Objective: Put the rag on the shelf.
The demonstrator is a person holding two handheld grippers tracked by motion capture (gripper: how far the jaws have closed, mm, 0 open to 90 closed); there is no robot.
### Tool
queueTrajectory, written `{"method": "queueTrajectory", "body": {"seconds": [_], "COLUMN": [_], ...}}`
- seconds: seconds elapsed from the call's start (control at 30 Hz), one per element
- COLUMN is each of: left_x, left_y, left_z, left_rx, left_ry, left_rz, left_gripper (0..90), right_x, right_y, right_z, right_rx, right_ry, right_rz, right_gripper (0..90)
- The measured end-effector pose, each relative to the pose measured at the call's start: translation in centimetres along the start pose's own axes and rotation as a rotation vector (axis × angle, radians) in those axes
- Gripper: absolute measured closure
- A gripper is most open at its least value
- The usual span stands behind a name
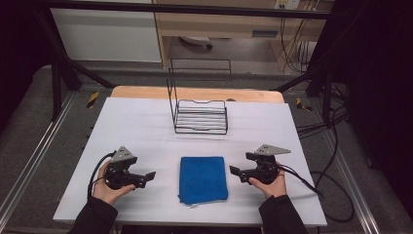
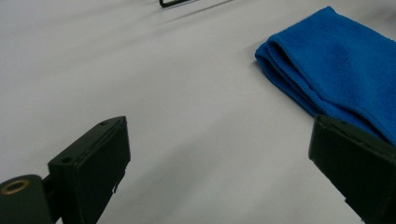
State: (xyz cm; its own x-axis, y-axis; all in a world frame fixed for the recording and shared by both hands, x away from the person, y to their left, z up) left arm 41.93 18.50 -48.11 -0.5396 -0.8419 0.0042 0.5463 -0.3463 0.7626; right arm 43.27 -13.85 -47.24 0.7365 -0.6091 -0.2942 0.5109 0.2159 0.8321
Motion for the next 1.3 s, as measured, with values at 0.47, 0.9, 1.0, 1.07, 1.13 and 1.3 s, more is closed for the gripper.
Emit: {"method": "queueTrajectory", "body": {"seconds": [0.47,0.9,1.0,1.07,1.13,1.3], "left_x": [2.8,4.3,4.9,5.4,6.0,6.6], "left_y": [4.5,4.6,4.3,4.1,4.0,3.5], "left_z": [-3.4,-8.2,-8.9,-9.1,-9.3,-9.8], "left_rx": [-0.002,-0.073,-0.083,-0.088,-0.092,-0.117], "left_ry": [-0.004,0.003,-0.018,-0.031,-0.053,-0.06], "left_rz": [-0.012,0.014,0.022,0.019,0.016,-0.005], "left_gripper": [13.2,37.9,45.9,49.3,51.0,58.0], "right_x": [0.7,0.5,0.4,0.4,0.4,0.4], "right_y": [-0.7,-1.3,-1.4,-1.4,-1.4,-1.6], "right_z": [0.3,-0.3,-0.4,-0.5,-0.6,-0.8], "right_rx": [-0.004,-0.025,-0.03,-0.029,-0.034,-0.046], "right_ry": [-0.01,-0.007,0.002,0.008,0.008,0.015], "right_rz": [0.016,0.015,0.011,0.009,0.006,-0.003], "right_gripper": [3.3,4.0,5.3,6.1,6.3,7.3]}}
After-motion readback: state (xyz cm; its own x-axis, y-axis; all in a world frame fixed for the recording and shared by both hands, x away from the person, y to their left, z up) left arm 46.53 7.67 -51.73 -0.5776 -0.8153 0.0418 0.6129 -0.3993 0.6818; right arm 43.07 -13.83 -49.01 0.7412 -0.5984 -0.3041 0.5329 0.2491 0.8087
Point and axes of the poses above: each handheld gripper's, and its own axes: z roughly backward along the jaws, y roughly out of its top, x roughly to its right, the point moved 10 cm from there along -z, roughly forward along the jaws, and after that the axes turned 9 degrees about y, right-handed, at the moved point
